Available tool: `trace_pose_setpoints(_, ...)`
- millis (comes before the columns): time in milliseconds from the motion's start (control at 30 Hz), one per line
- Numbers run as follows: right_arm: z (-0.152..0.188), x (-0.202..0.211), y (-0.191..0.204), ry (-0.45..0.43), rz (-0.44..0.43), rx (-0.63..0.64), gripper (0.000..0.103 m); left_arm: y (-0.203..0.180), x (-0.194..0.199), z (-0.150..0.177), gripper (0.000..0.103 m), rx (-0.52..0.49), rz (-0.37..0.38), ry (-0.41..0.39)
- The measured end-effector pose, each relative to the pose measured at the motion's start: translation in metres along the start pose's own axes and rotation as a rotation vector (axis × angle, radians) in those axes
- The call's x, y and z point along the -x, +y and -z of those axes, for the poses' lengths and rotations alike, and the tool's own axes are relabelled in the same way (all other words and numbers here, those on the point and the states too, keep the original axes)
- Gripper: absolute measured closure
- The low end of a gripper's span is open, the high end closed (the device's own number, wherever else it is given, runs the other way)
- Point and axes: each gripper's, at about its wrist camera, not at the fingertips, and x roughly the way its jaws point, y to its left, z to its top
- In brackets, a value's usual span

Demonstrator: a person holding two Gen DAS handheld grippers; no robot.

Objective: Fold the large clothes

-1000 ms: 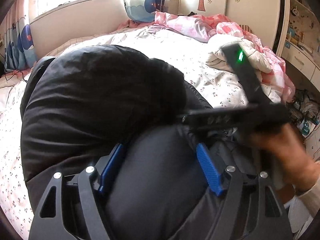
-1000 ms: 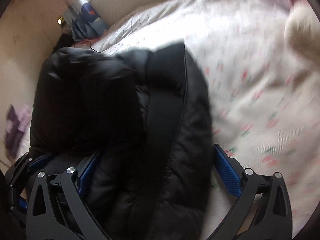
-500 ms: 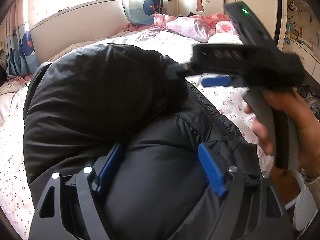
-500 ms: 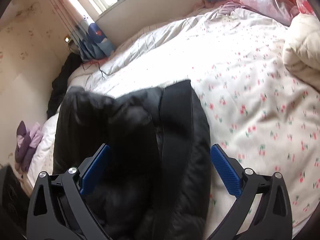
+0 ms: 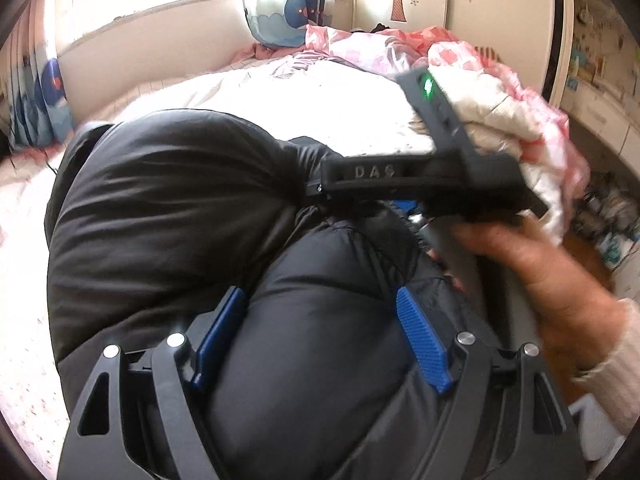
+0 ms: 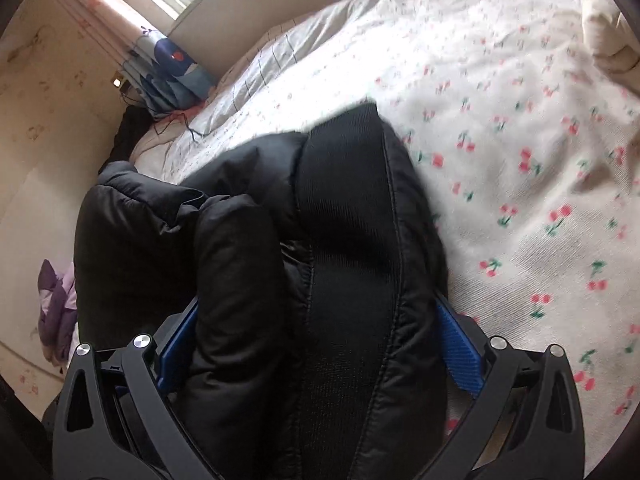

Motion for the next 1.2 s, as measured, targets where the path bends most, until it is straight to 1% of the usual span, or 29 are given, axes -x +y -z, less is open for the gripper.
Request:
trace_pose_setpoints(33,-0.001,0.0,-0.001,0.004,-0.004,-0.006,0.006,0.012,0.014,-0.001,0.028,0.061,0.052,-0.016)
trace_pose_setpoints(67,-0.003,0.002,-0.002,0.007,-0.006,-0.006,0.006,0.028,0.03,-0.002,0.028,0.129,0.077,-0.045)
trace_pose_setpoints(133,-0.004,0.005,-0.002,0.01,-0.01,-0.005,0.006,0.06,0.055,0.002,0.028,0.238,0.078,-0.09)
trace_pose_setpoints(167,-0.004,0.005,-0.003,0.012,-0.014,-0.007,0.006,0.087,0.069,0.007,0.027,0.323,0.061,-0.11)
trace_pose_setpoints(200,-0.005,0.004,-0.004,0.016,-0.016,-0.01,0.006,0.112,0.076,0.013,0.024,0.408,0.047,-0.115)
trace_pose_setpoints(233,-0.005,0.004,-0.004,0.018,-0.016,-0.011,0.006,0.136,0.078,0.021,0.023,0.499,0.041,-0.106)
trace_pose_setpoints(267,-0.005,0.003,-0.003,0.021,-0.013,-0.011,0.006,0.165,0.075,0.032,0.023,0.611,0.055,-0.084)
trace_pose_setpoints(333,-0.005,0.003,-0.002,0.028,-0.009,-0.009,0.006,0.197,0.059,0.046,0.023,0.734,0.096,-0.031)
trace_pose_setpoints(367,-0.004,0.002,-0.002,0.032,-0.009,-0.009,0.006,0.207,0.046,0.052,0.023,0.781,0.139,0.002)
trace_pose_setpoints(433,-0.006,0.001,-0.003,0.041,-0.011,-0.014,0.006,0.215,0.027,0.059,0.019,0.847,0.213,0.029)
trace_pose_setpoints(467,-0.006,0.0,-0.003,0.043,-0.013,-0.018,0.006,0.216,0.017,0.061,0.013,0.878,0.253,0.022)
trace_pose_setpoints(500,-0.005,-0.001,-0.003,0.042,-0.015,-0.024,0.006,0.214,0.005,0.06,0.01,0.893,0.318,0.029)
trace_pose_setpoints(533,-0.004,-0.003,-0.001,0.039,-0.019,-0.031,0.006,0.211,-0.004,0.057,0.009,0.893,0.352,0.042)
trace_pose_setpoints(600,-0.002,-0.007,0.005,0.014,-0.025,-0.054,0.006,0.2,-0.008,0.044,0.009,0.846,0.355,0.026)
trace_pose_setpoints(667,0.001,-0.011,0.015,-0.02,-0.066,-0.091,0.006,0.193,0.006,0.029,0.011,0.755,0.334,-0.026)
trace_pose_setpoints(700,0.001,-0.016,0.027,-0.037,-0.091,-0.098,0.006,0.192,0.015,0.022,0.015,0.718,0.318,-0.054)
trace_pose_setpoints(767,-0.002,-0.034,0.058,-0.036,-0.138,-0.084,0.006,0.204,0.039,0.014,0.016,0.672,0.272,-0.104)
trace_pose_setpoints(867,-0.005,-0.081,0.128,0.033,-0.232,-0.028,0.006,0.241,0.095,0.012,0.016,0.616,0.129,-0.186)
trace_pose_setpoints(900,-0.003,-0.101,0.16,0.063,-0.265,0.01,0.006,0.259,0.112,0.015,0.016,0.615,0.091,-0.206)
trace_pose_setpoints(933,0.0,-0.116,0.183,0.088,-0.28,0.041,0.006,0.28,0.134,0.025,0.016,0.622,0.035,-0.227)
trace_pose_setpoints(967,0.004,-0.131,0.203,0.118,-0.287,0.072,0.006,0.297,0.145,0.035,0.016,0.632,-0.01,-0.225)
trace_pose_setpoints(1000,0.013,-0.153,0.225,0.172,-0.258,0.116,0.006,0.311,0.153,0.046,0.016,0.641,-0.057,-0.206)
trace_pose_setpoints(1033,0.021,-0.17,0.238,0.211,-0.221,0.155,0.006,0.329,0.153,0.06,0.016,0.658,-0.1,-0.162)
trace_pose_setpoints(1067,0.031,-0.187,0.247,0.248,-0.18,0.208,0.006,0.353,0.148,0.082,0.016,0.714,-0.136,-0.08)
trace_pose_setpoints(1100,0.036,-0.191,0.248,0.249,-0.184,0.219,0.006,0.369,0.142,0.105,0.016,0.791,-0.148,-0.015)
trace_pose_setpoints(1133,0.037,-0.191,0.247,0.256,-0.187,0.219,0.006,0.384,0.141,0.128,0.016,0.873,-0.135,0.011)
trace_pose_setpoints(1167,0.037,-0.19,0.247,0.264,-0.182,0.228,0.006,0.389,0.147,0.138,0.016,0.9,-0.132,-0.005)
trace_pose_setpoints(1200,0.037,-0.186,0.247,0.269,-0.165,0.25,0.006,0.388,0.156,0.141,0.016,0.891,-0.162,-0.036)
